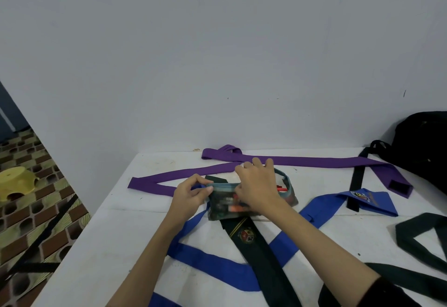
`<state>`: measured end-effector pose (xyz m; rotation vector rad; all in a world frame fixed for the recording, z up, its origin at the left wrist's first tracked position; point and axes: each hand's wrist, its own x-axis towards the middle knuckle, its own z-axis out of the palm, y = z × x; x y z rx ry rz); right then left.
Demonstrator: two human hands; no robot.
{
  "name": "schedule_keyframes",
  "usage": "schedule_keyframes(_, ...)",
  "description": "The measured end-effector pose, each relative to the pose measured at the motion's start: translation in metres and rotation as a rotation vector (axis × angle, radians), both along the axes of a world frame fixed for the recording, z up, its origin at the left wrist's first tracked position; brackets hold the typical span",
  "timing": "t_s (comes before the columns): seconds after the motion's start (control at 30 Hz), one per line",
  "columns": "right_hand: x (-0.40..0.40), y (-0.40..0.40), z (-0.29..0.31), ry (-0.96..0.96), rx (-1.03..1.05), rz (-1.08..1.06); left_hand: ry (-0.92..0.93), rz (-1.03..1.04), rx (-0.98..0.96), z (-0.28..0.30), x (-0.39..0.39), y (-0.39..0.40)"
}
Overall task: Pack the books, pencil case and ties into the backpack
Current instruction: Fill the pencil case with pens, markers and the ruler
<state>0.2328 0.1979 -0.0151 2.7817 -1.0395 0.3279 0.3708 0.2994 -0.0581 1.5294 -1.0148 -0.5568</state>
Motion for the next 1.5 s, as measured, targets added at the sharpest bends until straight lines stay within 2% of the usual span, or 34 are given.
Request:
schedule_keyframes(0.1,0.001,0.001,0.004,0.008,0.008,-0.016,-0.028,-0.013,0.036,0.004,0.002,0.0)
schedule_keyframes(0.2,-0.021,-0.022,0.005,0.035,0.043,-0.158,0.012,0.052,0.055,0.004,0.014,0.011)
schedule_keyframes(0.27,-0.048,-0.043,0.009,-0.128,0.171,-0.225,0.045,0.118,0.071,0.003,0.028,0.022)
schedule_keyframes(0.37,-0.062,-0.055,0.016,-0.369,0.434,-0.012,0.003,0.081,0.159,0.013,0.037,0.024)
schedule_keyframes(0.43,-0.052,-0.051,0.019,-0.313,0.524,0.115,-0.065,0.037,0.246,0.022,0.033,0.018)
schedule_keyframes(0.5,-0.04,-0.047,0.013,-0.078,0.533,0.154,-0.136,-0.001,0.317,0.03,0.029,0.012)
schedule_keyframes(0.57,-0.032,-0.045,0.003,0.07,0.496,0.167,-0.272,-0.055,0.403,0.036,0.026,0.009)
schedule_keyframes(0.73,-0.017,-0.039,-0.008,-0.068,0.5,0.196,-0.916,-0.19,0.753,0.046,0.014,-0.015)
schedule_keyframes(0.8,-0.012,-0.036,-0.008,-0.071,0.476,0.194,-1.026,-0.268,0.815,0.046,0.005,-0.031)
schedule_keyframes(0.87,-0.011,-0.034,-0.008,-0.094,0.421,0.193,-0.983,-0.37,0.829,0.042,-0.001,-0.043)
schedule_keyframes(0.93,-0.014,-0.036,-0.009,-0.076,0.405,0.214,-0.855,-0.452,0.824,0.038,-0.001,-0.049)
schedule_keyframes(1.03,-0.021,-0.04,-0.014,-0.086,0.513,0.25,-0.732,-0.504,0.756,0.034,0.002,-0.047)
schedule_keyframes(1.13,-0.021,-0.039,-0.017,-0.041,0.549,0.251,-0.725,-0.535,0.749,0.03,0.002,-0.043)
schedule_keyframes(1.23,-0.016,-0.038,-0.005,0.054,0.452,0.248,-0.71,-0.533,0.724,0.029,0.008,-0.037)
schedule_keyframes(1.4,-0.005,-0.034,0.015,0.259,0.155,0.314,-0.482,-0.454,0.6,0.024,0.026,-0.023)
schedule_keyframes(1.5,0.002,-0.025,0.011,0.364,0.012,0.363,-0.42,-0.437,0.561,0.02,0.028,-0.02)
